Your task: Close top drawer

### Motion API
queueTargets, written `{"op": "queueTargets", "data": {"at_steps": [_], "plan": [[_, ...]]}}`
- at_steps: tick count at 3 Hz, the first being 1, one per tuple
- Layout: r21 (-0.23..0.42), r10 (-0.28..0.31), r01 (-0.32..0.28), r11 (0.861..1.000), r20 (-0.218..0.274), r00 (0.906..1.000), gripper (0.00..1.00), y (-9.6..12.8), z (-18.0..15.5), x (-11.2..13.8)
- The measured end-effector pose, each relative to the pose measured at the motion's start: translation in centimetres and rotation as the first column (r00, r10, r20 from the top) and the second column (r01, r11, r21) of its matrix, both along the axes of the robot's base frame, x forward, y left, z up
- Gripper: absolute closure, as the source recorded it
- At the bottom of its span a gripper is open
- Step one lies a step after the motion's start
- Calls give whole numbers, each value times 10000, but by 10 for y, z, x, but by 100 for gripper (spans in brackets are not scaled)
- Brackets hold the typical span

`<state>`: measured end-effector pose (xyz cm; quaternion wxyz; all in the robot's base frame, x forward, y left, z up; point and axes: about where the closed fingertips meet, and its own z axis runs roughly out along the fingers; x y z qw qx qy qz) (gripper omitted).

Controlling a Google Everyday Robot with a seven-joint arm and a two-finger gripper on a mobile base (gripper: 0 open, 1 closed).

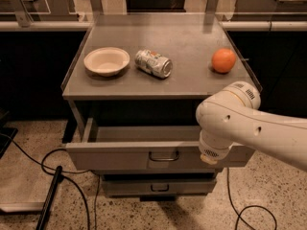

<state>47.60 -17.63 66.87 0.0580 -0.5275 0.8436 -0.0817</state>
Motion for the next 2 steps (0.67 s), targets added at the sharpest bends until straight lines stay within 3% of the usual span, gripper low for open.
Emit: {"op": "queueTargets", "data": {"at_steps": [2], "plan": [[0,0,0,10000,0,10000,10,0,0,0]]}}
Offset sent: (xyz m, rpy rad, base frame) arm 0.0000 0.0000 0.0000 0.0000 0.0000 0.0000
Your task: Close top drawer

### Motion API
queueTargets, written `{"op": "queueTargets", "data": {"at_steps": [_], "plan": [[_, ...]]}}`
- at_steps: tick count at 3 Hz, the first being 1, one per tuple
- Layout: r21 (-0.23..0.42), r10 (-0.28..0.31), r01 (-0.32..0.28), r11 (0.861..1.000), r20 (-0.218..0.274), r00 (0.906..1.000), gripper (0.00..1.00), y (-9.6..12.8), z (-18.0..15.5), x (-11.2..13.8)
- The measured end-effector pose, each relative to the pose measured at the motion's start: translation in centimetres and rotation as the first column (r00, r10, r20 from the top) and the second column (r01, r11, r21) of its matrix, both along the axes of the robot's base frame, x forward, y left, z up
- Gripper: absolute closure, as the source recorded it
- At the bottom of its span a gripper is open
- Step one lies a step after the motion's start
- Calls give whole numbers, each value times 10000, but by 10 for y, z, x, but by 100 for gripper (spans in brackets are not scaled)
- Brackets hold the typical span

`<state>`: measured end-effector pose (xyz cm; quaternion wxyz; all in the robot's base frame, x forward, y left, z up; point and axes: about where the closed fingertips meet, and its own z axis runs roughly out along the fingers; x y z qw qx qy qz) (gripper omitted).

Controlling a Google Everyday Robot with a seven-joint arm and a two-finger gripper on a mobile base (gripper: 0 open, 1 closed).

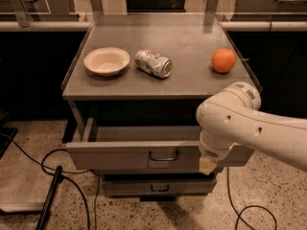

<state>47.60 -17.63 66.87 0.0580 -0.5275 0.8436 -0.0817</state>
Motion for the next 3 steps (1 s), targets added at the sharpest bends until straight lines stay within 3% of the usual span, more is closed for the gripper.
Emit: {"op": "queueTargets", "data": {"at_steps": [1,2,3], "plan": [[0,0,0,10000,0,10000,0,0,0,0],[0,0,0,10000,0,10000,0,0,0,0],[0,0,0,10000,0,10000,18,0,0,0]]}}
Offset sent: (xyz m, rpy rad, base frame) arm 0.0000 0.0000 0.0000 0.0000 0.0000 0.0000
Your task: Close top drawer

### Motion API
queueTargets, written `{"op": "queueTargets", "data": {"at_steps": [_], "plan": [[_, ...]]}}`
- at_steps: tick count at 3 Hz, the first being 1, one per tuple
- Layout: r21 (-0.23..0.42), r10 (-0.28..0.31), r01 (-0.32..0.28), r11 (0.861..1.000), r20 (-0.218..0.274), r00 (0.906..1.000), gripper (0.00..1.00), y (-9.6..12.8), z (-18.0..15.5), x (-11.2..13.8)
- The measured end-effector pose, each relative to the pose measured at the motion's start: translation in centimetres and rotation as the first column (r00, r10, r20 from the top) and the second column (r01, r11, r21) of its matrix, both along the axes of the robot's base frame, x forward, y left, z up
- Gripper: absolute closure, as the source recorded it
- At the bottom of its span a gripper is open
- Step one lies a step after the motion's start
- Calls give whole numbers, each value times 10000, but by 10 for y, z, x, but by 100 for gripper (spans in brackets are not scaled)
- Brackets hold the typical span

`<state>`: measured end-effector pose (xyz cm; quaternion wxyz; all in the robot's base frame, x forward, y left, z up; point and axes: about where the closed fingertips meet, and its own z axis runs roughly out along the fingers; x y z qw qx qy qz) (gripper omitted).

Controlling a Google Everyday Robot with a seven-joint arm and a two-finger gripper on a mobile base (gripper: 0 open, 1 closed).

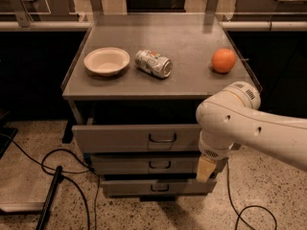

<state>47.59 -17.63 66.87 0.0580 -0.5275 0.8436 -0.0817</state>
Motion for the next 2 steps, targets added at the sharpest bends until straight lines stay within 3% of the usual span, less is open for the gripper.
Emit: {"op": "queueTargets", "data": {"at_steps": [2], "plan": [[0,0,0,10000,0,10000,65,0,0,0]]}}
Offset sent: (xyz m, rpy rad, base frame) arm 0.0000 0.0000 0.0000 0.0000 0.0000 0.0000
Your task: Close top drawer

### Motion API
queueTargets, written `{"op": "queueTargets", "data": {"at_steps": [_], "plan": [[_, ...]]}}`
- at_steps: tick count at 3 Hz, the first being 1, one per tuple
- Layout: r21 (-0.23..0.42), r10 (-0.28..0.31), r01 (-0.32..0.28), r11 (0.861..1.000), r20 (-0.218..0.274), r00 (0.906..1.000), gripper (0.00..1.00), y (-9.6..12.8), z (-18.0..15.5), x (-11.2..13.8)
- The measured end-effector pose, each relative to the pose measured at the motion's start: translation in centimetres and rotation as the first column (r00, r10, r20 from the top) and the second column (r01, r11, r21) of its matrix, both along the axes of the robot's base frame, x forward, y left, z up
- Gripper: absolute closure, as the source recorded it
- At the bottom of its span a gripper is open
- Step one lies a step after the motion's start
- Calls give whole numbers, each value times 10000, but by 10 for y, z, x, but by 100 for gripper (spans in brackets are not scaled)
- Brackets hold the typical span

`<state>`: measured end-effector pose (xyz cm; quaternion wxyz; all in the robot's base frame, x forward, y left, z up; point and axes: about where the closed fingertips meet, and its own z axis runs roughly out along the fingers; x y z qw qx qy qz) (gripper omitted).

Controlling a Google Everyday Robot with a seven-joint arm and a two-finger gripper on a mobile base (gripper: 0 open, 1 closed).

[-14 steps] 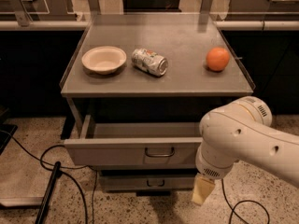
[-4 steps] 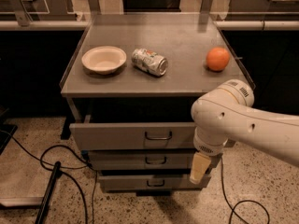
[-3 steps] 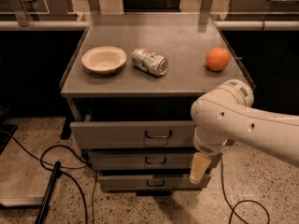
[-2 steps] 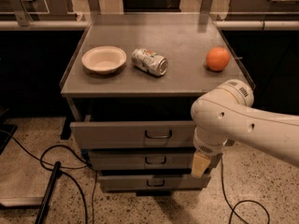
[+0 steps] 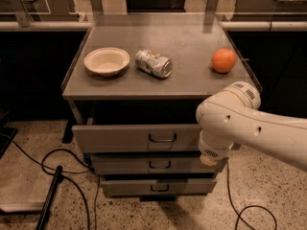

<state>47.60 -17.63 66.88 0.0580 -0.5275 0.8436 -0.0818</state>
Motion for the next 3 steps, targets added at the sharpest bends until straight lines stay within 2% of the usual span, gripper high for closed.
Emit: {"op": "queueTargets", "data": {"at_steps": [1,2,3], "plan": [[18,-146,146,9999,104,9998,88,-1,-3,18],[44,-375,375,9993,236,9990,100,-2,-10,45],[38,-458,457,9989,309,9985,100,-1,-19,67]]}}
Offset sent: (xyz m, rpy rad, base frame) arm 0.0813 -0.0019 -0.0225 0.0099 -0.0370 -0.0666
